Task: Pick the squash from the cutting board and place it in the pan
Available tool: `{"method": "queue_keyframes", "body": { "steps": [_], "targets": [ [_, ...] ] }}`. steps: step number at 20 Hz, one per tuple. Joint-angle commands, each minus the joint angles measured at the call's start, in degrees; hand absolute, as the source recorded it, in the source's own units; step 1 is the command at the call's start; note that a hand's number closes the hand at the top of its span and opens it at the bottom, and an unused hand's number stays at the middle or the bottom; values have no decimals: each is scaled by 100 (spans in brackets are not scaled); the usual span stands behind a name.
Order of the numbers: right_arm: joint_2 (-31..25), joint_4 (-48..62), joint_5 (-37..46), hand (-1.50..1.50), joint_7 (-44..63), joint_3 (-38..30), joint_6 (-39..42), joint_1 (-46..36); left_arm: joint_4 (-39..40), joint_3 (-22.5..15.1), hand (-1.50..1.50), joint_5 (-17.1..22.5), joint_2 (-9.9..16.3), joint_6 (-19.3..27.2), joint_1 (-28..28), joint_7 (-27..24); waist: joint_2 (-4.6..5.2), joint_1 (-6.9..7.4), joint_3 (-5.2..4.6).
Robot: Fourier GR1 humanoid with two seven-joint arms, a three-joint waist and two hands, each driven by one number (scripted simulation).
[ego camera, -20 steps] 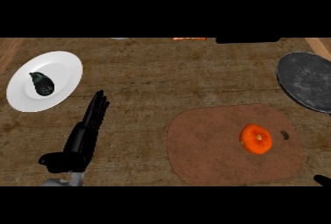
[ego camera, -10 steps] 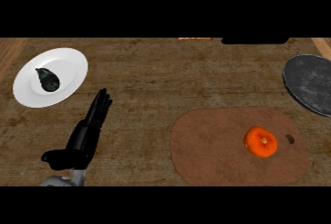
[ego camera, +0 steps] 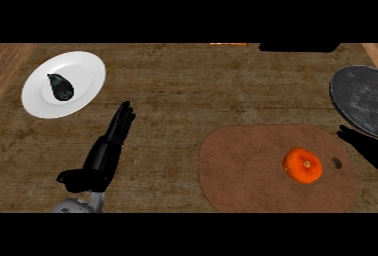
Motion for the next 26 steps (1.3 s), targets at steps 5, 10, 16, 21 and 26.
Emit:
{"method": "queue_keyframes", "body": {
  "steps": [5, 10, 16, 21, 26],
  "targets": [
    [847, 693, 1486, -150, 1119, 1382, 354, -1020, -176, 382, 0, 104, 223, -313, 55, 143, -18, -37, 9],
    [1381, 807, 1681, -150, 1100, 1085, 804, -1207, -35, 245, 0, -284, -306, -174, 166, 134, -27, -123, 9],
    [1834, 666, 2245, -150, 1021, 1019, 673, -662, -91, 518, 0, -438, -330, -343, 140, 193, -31, -146, 9],
    [2310, 1342, 2296, -150, 772, 787, 973, -1395, -261, 657, 0, -509, -382, -521, 263, 264, -28, -120, 9],
    [2576, 2032, 2579, -150, 357, 687, 797, -1470, -1040, 533, 0, -660, -418, -456, 536, 755, -31, -108, 10]
  ]
}}
